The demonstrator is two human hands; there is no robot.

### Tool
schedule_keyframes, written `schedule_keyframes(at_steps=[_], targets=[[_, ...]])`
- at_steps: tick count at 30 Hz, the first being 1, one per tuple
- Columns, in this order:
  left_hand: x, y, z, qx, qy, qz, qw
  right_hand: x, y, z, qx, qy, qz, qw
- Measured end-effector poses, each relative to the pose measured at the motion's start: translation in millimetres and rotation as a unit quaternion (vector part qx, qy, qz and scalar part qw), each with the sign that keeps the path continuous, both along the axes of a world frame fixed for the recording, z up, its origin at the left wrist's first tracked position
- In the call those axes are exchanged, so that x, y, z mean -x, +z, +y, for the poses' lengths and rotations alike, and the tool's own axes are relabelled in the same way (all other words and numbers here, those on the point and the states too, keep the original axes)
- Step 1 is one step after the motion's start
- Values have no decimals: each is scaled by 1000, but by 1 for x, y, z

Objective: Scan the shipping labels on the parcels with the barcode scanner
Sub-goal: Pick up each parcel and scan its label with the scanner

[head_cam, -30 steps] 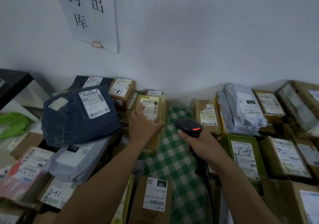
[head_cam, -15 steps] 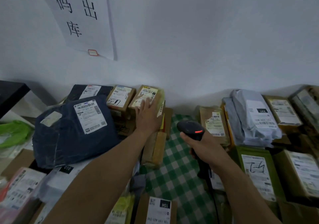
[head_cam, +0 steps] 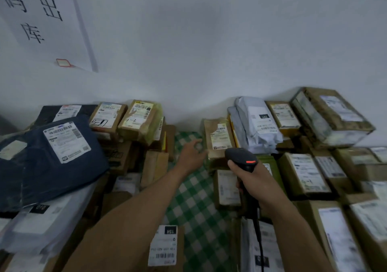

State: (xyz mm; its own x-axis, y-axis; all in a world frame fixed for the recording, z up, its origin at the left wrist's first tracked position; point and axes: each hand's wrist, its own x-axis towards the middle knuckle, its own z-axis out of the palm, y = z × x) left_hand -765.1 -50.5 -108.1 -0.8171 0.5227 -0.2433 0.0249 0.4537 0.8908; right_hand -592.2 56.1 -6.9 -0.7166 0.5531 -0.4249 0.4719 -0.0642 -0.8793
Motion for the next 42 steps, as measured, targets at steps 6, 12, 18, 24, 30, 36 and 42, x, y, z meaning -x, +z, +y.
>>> schedule_keyframes(at_steps=[6, 12, 18, 24, 30, 36, 42], targets=[[-25, -15, 45, -53, 14, -65, 996, -20, -17, 21, -9, -2, -16, 1000], [-19, -41, 48, -106, 29, -192, 975, -18, -32, 32, -14, 0, -27, 1000], [-7, -54, 27, -198, 77, -305, 928, -9, -35, 29, -1, 1, -25, 1000], [-13, -47, -3, -244, 156, -397, 871, -5, -31, 17, 15, -1, -11, 1000], [-69, 4, -45, -288, 172, -328, 883, -12, -21, -2, -20, -51, 46, 997], [-143, 51, -101, -279, 197, -228, 912, -38, 9, -42, -16, -75, 127, 989], [-179, 79, -145, -234, 149, -179, 944, -78, 32, -76, 21, -44, 180, 982]])
